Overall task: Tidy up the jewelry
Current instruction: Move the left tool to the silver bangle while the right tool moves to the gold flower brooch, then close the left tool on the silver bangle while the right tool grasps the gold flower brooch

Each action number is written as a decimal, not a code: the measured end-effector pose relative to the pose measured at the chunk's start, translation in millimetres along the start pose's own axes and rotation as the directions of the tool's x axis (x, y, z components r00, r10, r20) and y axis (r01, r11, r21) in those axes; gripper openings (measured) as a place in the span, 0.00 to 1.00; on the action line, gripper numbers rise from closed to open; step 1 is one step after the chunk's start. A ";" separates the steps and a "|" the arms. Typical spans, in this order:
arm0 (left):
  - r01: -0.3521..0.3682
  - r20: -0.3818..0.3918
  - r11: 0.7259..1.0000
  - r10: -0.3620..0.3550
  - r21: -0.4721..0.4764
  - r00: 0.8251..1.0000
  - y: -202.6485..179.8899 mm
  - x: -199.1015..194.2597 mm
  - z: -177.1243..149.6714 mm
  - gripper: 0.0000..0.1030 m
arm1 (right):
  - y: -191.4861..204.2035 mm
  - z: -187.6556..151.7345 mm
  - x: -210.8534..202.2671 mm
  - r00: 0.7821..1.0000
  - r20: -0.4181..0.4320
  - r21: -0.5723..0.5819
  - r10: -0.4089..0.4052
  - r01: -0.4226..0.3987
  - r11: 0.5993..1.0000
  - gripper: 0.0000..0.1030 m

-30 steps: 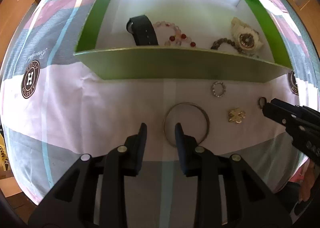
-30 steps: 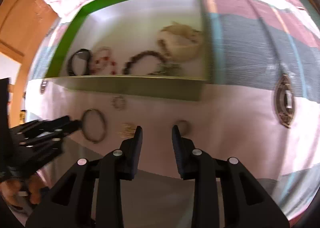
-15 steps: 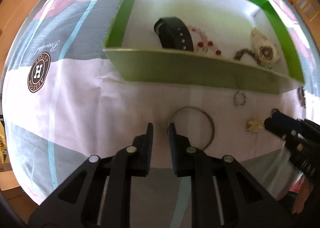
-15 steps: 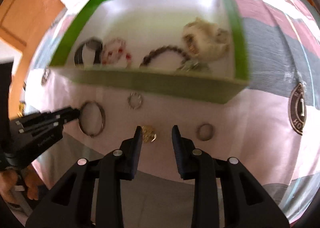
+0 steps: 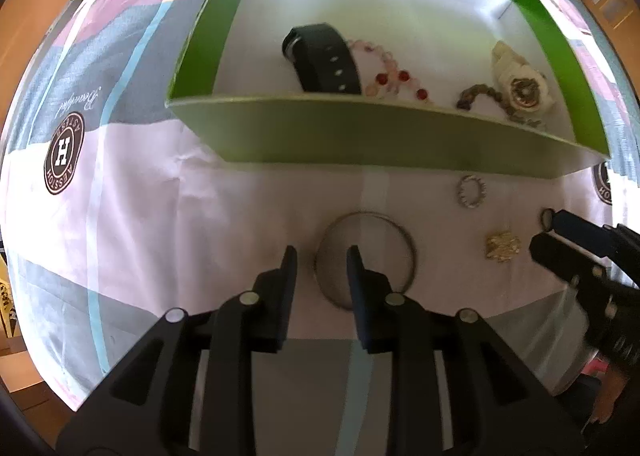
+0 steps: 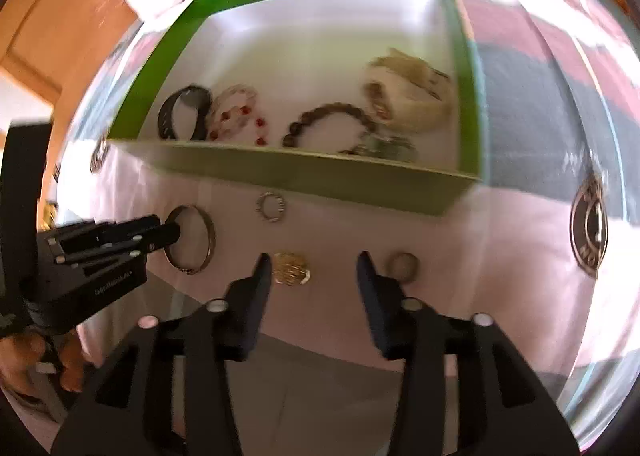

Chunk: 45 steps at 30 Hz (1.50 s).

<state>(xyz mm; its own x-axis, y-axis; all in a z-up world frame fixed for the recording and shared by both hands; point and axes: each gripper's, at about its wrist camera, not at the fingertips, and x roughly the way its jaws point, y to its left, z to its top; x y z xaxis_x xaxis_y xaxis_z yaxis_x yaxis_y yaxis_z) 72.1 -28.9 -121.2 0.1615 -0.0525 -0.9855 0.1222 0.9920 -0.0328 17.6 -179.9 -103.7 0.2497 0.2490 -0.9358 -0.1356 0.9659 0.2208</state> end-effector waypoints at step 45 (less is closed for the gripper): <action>0.012 0.110 0.997 -0.021 0.078 0.994 -23.5 -52.9 -20.3 0.04 | 21.2 -3.5 16.5 0.993 -0.005 -0.085 -0.115 0.115 0.990 0.23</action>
<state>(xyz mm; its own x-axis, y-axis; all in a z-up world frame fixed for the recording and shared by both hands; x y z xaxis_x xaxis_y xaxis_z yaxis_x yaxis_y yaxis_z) 40.8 -47.1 -71.8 0.2654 -0.0853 -0.9604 0.1998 0.9793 -0.0318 15.5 -155.6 -115.4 0.2592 0.1356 -0.9563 -0.1872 0.9784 0.0880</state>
